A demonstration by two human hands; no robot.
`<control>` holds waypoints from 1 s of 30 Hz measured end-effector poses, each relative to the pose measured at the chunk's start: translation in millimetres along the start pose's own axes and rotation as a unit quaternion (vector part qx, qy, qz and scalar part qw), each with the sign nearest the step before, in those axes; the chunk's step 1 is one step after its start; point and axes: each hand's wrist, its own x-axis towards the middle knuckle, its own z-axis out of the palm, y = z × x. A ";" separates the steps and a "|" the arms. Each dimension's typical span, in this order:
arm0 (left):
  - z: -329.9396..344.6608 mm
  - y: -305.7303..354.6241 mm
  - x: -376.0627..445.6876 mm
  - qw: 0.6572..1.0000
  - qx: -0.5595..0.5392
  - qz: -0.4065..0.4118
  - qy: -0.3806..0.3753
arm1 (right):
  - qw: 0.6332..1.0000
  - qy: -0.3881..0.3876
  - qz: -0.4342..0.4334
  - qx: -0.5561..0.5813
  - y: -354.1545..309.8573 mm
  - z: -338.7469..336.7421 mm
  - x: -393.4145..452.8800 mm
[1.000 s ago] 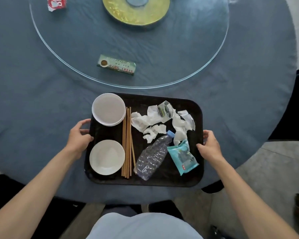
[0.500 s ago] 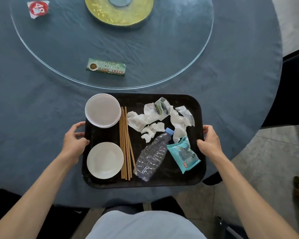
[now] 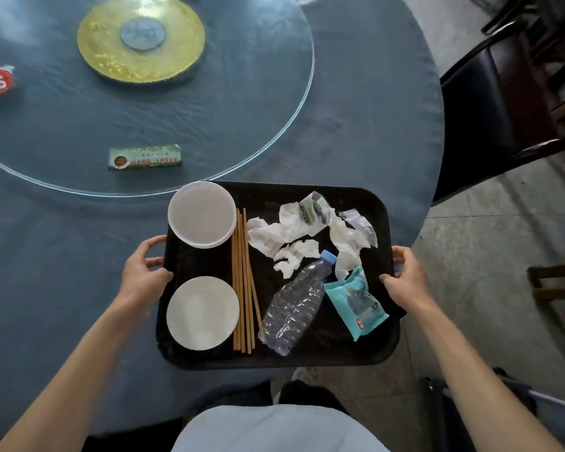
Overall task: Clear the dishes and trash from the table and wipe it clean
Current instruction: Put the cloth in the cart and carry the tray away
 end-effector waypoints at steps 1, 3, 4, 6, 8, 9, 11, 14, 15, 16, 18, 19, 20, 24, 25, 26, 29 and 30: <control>5.2 4.8 -2.4 1.000 0.005 0.007 -0.013 | 1.000 0.011 0.007 0.012 8.2 -7.1 -7.7; 17.7 14.8 -8.2 0.999 0.018 0.022 -0.039 | 0.999 0.026 0.026 0.040 25.5 -22.2 -23.2; 25.6 20.3 -13.1 0.998 0.026 0.031 -0.051 | 0.997 0.036 0.036 0.050 35.9 -30.5 -31.1; 43.1 30.2 -25.6 0.995 0.037 0.050 -0.073 | 0.995 0.058 0.056 0.056 58.7 -47.3 -49.1; 63.0 37.6 -39.8 0.991 0.054 0.071 -0.098 | 0.991 0.082 0.073 0.074 83.9 -64.7 -70.1; 73.0 40.0 -46.7 0.988 0.067 0.084 -0.112 | 0.988 0.093 0.081 0.088 97.3 -72.9 -81.2; 92.5 43.7 -61.5 0.979 0.094 0.108 -0.144 | 0.982 0.115 0.098 0.113 124.9 -90.1 -105.7; 123.5 49.4 -90.2 0.966 0.129 0.128 -0.184 | 0.971 0.145 0.128 0.139 170.0 -117.0 -146.0; 135.9 51.8 -102.1 0.962 0.136 0.131 -0.198 | 0.967 0.156 0.134 0.150 184.8 -126.1 -160.4; 148.8 54.0 -113.5 0.957 0.144 0.134 -0.211 | 0.963 0.169 0.139 0.159 199.9 -135.2 -174.5; 175.2 57.9 -136.7 0.947 0.168 0.145 -0.231 | 0.952 0.193 0.157 0.179 228.4 -153.5 -204.6; 188.5 59.8 -150.9 0.941 0.180 0.151 -0.242 | 0.946 0.205 0.164 0.189 243.0 -162.4 -220.8; 201.6 61.4 -165.7 0.935 0.192 0.156 -0.255 | 0.940 0.218 0.171 0.200 258.0 -170.7 -236.9; 252.2 67.6 -226.3 0.900 0.234 0.188 -0.317 | 0.915 0.262 0.204 0.229 313.9 -204.0 -303.8; 265.9 68.8 -243.1 0.890 0.241 0.196 -0.333 | 0.908 0.276 0.211 0.233 326.6 -212.5 -321.1; 279.3 70.1 -259.9 0.881 0.246 0.204 -0.348 | 0.901 0.288 0.220 0.236 340.0 -220.6 -337.4; 321.3 75.7 -311.9 0.851 0.254 0.224 -0.400 | 0.877 0.321 0.246 0.258 372.4 -246.7 -383.8; 336.0 78.1 -327.6 0.840 0.259 0.232 -0.417 | 0.868 0.333 0.255 0.267 381.9 -255.4 -398.1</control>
